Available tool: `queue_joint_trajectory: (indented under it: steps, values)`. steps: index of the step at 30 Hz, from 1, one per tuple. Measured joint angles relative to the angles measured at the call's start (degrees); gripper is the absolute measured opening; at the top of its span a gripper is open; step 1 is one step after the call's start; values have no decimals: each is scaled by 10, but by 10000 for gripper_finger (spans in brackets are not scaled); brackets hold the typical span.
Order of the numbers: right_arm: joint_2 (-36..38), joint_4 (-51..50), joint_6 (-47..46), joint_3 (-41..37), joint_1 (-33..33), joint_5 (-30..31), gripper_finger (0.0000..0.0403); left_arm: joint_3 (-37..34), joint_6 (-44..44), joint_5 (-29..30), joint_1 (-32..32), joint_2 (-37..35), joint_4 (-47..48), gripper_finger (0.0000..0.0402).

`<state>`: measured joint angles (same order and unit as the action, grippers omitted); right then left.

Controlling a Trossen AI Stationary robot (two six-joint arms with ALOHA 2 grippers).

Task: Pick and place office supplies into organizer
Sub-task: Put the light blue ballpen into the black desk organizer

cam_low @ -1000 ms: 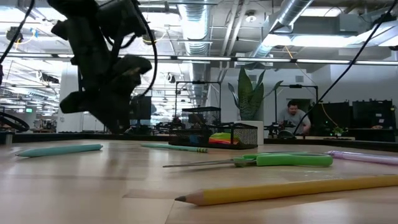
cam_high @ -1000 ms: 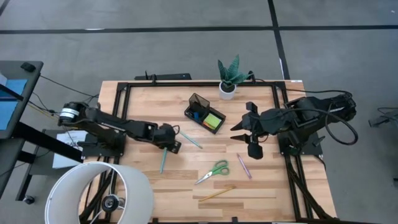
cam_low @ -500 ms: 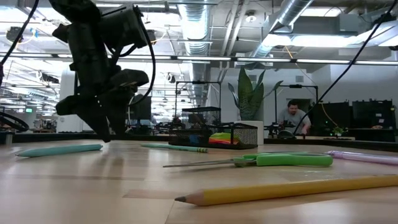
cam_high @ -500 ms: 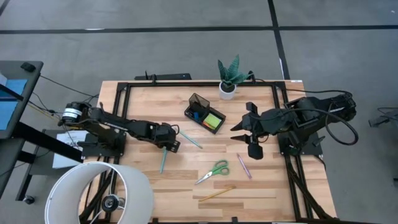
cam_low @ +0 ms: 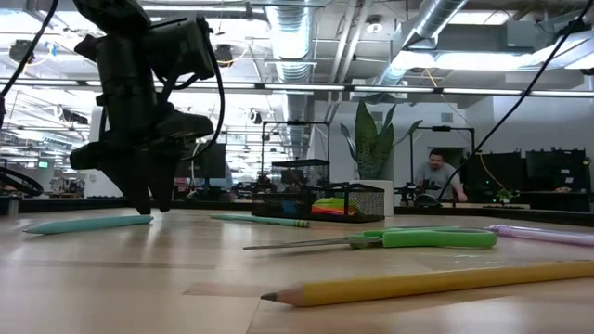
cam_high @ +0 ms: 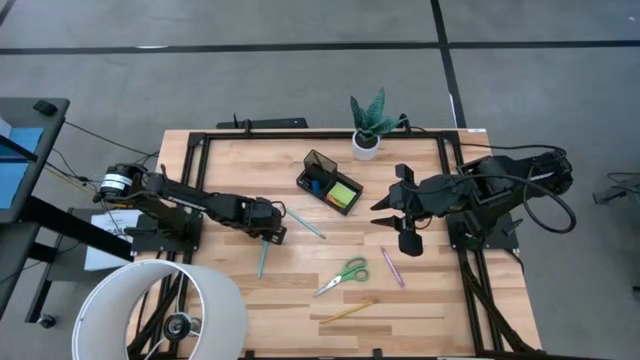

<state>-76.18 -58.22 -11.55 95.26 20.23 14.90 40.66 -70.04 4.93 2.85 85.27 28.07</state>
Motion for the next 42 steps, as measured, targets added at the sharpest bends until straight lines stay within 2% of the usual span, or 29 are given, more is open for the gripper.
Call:
queue_joint_trajectory:
  steps: [10,16,24,28,36,42]
  values:
    - [0,0,0,0,0,0,127,0,-1,0,0,4,-4,138]
    - [0,-1,0,0,0,0,127,3,-5,-13,5,45,-11,138]
    - [0,-1,0,0,0,0,127,12,-33,7,16,58,7,132]
    - [0,-1,0,0,0,0,127,21,-21,2,21,61,37,104]
    - [0,-1,0,0,0,0,127,20,-32,7,27,61,40,13]
    - [0,-1,0,0,0,0,127,33,-37,22,24,62,16,3]
